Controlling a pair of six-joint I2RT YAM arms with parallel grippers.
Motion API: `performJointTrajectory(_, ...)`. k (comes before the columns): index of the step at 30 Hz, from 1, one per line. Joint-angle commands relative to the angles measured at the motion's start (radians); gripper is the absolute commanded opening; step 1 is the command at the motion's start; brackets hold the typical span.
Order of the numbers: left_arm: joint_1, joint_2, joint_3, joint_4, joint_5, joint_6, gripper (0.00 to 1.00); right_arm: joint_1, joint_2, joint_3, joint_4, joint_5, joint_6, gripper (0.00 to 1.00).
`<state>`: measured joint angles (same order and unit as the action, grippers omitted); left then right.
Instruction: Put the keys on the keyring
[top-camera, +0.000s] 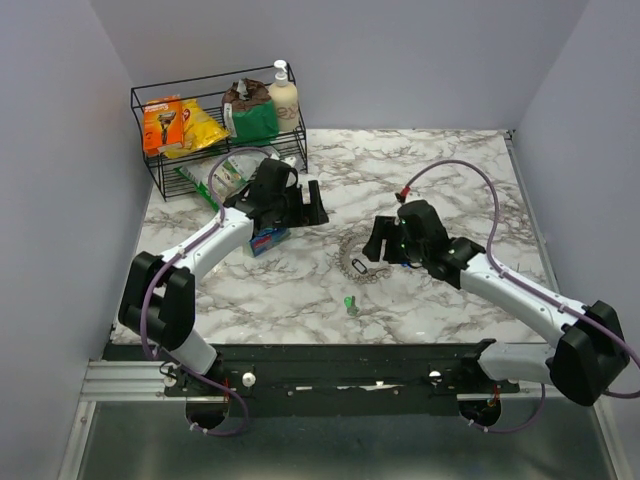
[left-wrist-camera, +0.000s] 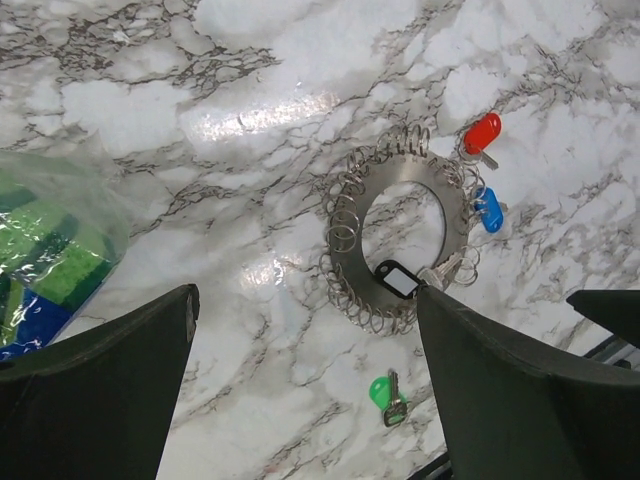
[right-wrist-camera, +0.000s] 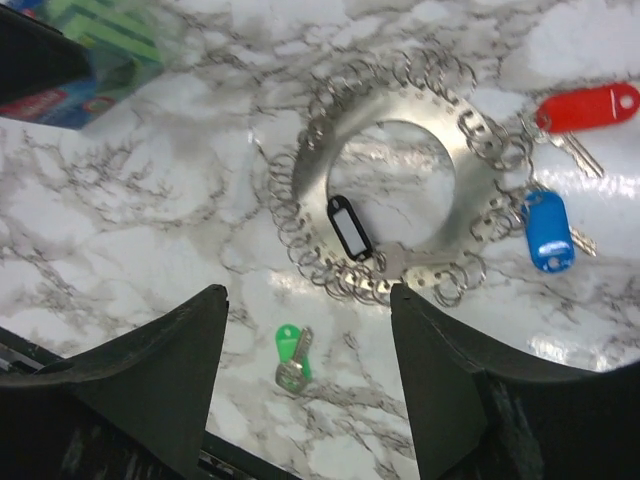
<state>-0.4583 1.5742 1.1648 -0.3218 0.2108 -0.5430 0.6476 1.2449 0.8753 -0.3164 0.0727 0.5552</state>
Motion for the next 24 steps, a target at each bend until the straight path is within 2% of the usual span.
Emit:
performJointTrajectory(1, 0.003, -0.026, -0.037, 0.076, 0.078, -0.014, 0.99, -0.035, -0.065, -0.134, -0.043, 0.019, 0.067, 0.81)
performJointTrajectory(5, 0.004, -0.033, -0.053, 0.099, 0.097, -0.023, 0.99, -0.089, -0.12, -0.242, 0.016, -0.066, 0.1, 0.88)
performJointTrajectory(8, 0.003, -0.04, -0.059, 0.121, 0.128, -0.029, 0.99, -0.161, -0.171, -0.335, 0.08, -0.181, 0.129, 0.89)
performJointTrajectory(12, 0.003, -0.063, -0.085, 0.168, 0.16, -0.047, 0.99, -0.291, -0.238, -0.458, 0.251, -0.38, 0.17, 0.89)
performJointTrajectory(17, 0.003, -0.105, -0.142, 0.247, 0.196, -0.081, 0.99, -0.307, -0.275, -0.476, 0.286, -0.389, 0.164, 0.89)
performJointTrajectory(24, -0.01, -0.089, -0.159, 0.248, 0.19, -0.118, 0.99, -0.307, -0.211, -0.455, 0.266, -0.387, 0.132, 0.86)
